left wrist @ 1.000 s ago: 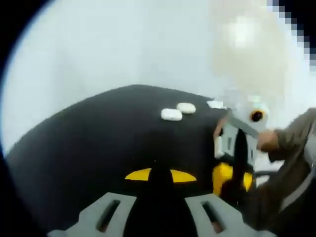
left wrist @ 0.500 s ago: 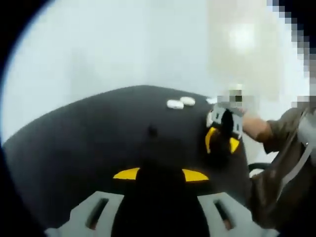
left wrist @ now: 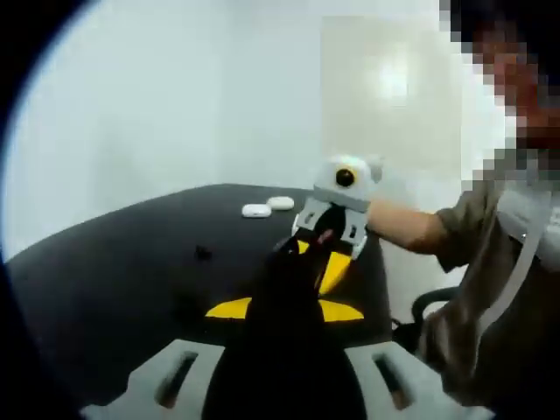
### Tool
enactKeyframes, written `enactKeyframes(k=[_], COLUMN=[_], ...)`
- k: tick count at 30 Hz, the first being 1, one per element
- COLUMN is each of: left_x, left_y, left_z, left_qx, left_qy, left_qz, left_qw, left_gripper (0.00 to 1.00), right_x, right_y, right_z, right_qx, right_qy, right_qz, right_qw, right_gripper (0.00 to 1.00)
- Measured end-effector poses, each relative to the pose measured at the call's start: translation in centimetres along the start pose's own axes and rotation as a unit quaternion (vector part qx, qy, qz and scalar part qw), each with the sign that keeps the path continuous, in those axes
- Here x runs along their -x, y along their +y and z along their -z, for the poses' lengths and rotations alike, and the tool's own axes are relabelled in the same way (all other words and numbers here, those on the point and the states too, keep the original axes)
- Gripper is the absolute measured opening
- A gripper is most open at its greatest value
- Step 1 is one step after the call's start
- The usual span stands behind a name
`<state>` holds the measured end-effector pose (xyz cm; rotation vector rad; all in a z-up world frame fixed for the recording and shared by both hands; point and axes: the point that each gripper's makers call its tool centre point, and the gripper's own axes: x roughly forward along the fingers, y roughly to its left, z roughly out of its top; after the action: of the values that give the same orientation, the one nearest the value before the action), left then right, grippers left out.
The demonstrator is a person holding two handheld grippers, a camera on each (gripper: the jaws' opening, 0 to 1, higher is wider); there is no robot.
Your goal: Pick up three earphones and place each one into its charging case using tactile feedback, ensure that each earphone is properly inserted and securely positioned inside the case.
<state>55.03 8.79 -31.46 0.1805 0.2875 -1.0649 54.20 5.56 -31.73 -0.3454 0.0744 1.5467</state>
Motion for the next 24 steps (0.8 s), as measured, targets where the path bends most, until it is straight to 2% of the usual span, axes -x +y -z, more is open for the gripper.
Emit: enactKeyframes(k=[1,2,4,5,6,7,8,9,10,11,12,14,17,19,22,24], left_x=[0.1,0.5,1.6,2.5,3.5,4.3,4.5,4.4,4.0,3.7,3.7,3.0,1.4,0.6,-0.5,-0.6], left_y=[0.4,0.4,1.9,3.5,6.2,8.1,8.8,8.8,8.2,7.9,8.0,7.6,7.2,7.2,7.2,7.8], left_z=[-0.1,-0.4,-1.6,-2.0,-1.5,-1.0,-0.6,0.1,0.3,0.3,0.6,0.8,1.2,1.2,0.7,0.7], left_qx=[-0.026,-0.024,0.025,0.04,0.06,0.057,0.058,0.086,0.1,0.128,0.143,0.124,0.111,0.089,0.081,0.083], left_qy=[0.001,-0.011,-0.046,-0.053,-0.037,-0.016,-0.005,0.01,0.014,0.005,0.011,0.016,0.033,0.043,0.038,0.033], left_qz=[-0.012,-0.014,-0.04,-0.07,-0.135,-0.185,-0.201,-0.208,-0.196,-0.206,-0.229,-0.24,-0.235,-0.242,-0.243,-0.253], left_qw=[0.9996,0.9996,0.9979,0.9953,0.9883,0.981,0.9778,0.9743,0.9753,0.9701,0.9629,0.9627,0.9649,0.9653,0.966,0.9634], left_gripper=[0.24,0.23,0.2,0.18,0.17,0.16,0.16,0.17,0.19,0.23,0.26,0.29,0.23,0.23,0.23,0.22], right_x=[0.1,0.1,0.1,0.1,0.1,0.1,0.1,0.1,0.1,0.1,0.1,0.1,0.1,0.2,0.2,0.1], right_y=[0.0,0.0,0.0,0.0,0.0,0.0,-0.1,0.0,0.0,0.0,0.0,0.0,0.0,0.0,0.0,0.0], right_z=[0.0,0.0,0.0,0.0,0.0,0.0,0.0,0.0,0.0,0.0,0.0,0.0,0.0,0.0,0.0,0.0], right_qx=[-0.002,-0.003,-0.002,-0.002,-0.002,-0.003,-0.002,-0.001,0.001,0.004,0.005,0.006,0.006,0.006,0.007,0.007], right_qy=[-0.001,-0.001,-0.001,-0.001,-0.001,-0.001,-0.001,-0.001,-0.001,-0.001,-0.001,-0.001,-0.002,-0.002,-0.002,-0.002], right_qz=[-0.001,0.0,0.002,0.002,0.001,0.001,0.001,0.001,0.002,0.002,0.003,0.003,0.002,0.001,0.002,0.002], right_qw=[1.0,1.0,1.0,1.0,1.0,1.0,1.0,1.0,1.0,1.0,1.0,1.0,1.0,1.0,1.0,1.0], right_gripper=[0.18,0.18,0.18,0.18,0.18,0.18,0.18,0.18,0.18,0.18,0.18,0.18,0.18,0.18,0.18,0.18])
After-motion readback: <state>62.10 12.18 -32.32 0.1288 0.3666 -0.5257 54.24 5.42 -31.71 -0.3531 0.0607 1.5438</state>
